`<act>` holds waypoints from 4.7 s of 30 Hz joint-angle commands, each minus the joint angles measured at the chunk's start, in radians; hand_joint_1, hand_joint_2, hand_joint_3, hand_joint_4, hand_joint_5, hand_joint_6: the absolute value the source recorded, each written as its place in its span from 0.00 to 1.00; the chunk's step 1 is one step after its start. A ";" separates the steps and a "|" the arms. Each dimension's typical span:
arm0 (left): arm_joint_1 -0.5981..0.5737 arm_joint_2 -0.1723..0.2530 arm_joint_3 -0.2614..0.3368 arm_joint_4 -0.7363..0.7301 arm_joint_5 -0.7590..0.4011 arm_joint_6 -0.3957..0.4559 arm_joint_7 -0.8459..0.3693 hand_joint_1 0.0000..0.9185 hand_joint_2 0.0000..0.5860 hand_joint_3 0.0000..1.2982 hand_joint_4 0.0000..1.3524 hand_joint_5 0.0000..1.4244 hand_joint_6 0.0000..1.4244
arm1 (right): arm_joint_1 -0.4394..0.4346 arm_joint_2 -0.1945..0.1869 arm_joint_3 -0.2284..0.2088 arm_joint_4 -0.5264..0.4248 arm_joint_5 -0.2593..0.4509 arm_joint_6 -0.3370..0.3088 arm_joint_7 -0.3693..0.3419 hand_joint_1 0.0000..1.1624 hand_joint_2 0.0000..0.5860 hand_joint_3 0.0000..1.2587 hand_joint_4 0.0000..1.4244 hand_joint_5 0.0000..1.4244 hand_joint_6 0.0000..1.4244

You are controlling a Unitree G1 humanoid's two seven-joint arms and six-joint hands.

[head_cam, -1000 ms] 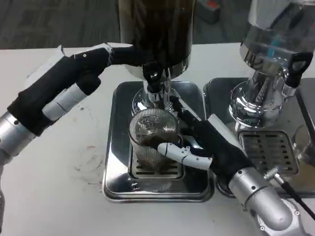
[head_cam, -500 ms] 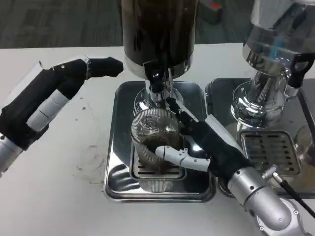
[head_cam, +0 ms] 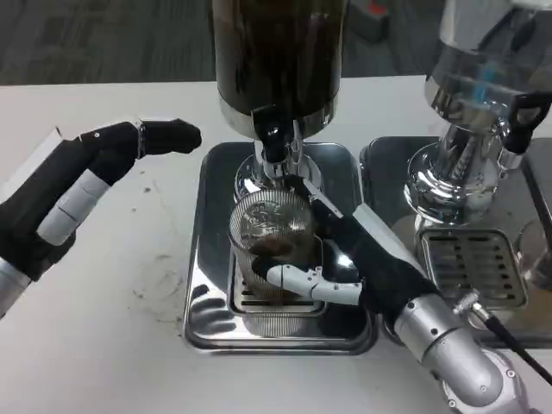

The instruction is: Grasp the cup under the faucet to collect the drink, then remove the cup.

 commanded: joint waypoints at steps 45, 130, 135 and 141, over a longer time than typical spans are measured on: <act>0.079 0.016 0.008 -0.021 0.008 0.036 0.022 0.00 0.19 0.35 0.28 0.22 0.14 | 0.010 0.102 0.109 0.049 -0.194 0.057 -0.323 0.56 0.37 0.36 0.34 0.39 0.38; 0.007 0.020 -0.003 0.110 0.049 -0.038 0.026 0.00 0.18 0.32 0.28 0.22 0.16 | 0.300 0.015 -0.005 -0.298 -0.293 0.083 -0.396 0.61 0.39 0.47 0.45 0.56 0.61; 0.016 0.021 -0.003 0.108 0.049 -0.048 0.023 0.00 0.18 0.32 0.28 0.22 0.16 | 0.308 0.013 -0.014 -0.325 -0.288 0.084 -0.383 0.62 0.39 0.47 0.45 0.56 0.61; 0.051 0.031 -0.012 0.067 0.066 -0.099 0.019 0.00 0.18 0.32 0.28 0.22 0.16 | 0.325 0.012 -0.026 -0.369 -0.284 0.089 -0.362 0.63 0.39 0.47 0.44 0.56 0.61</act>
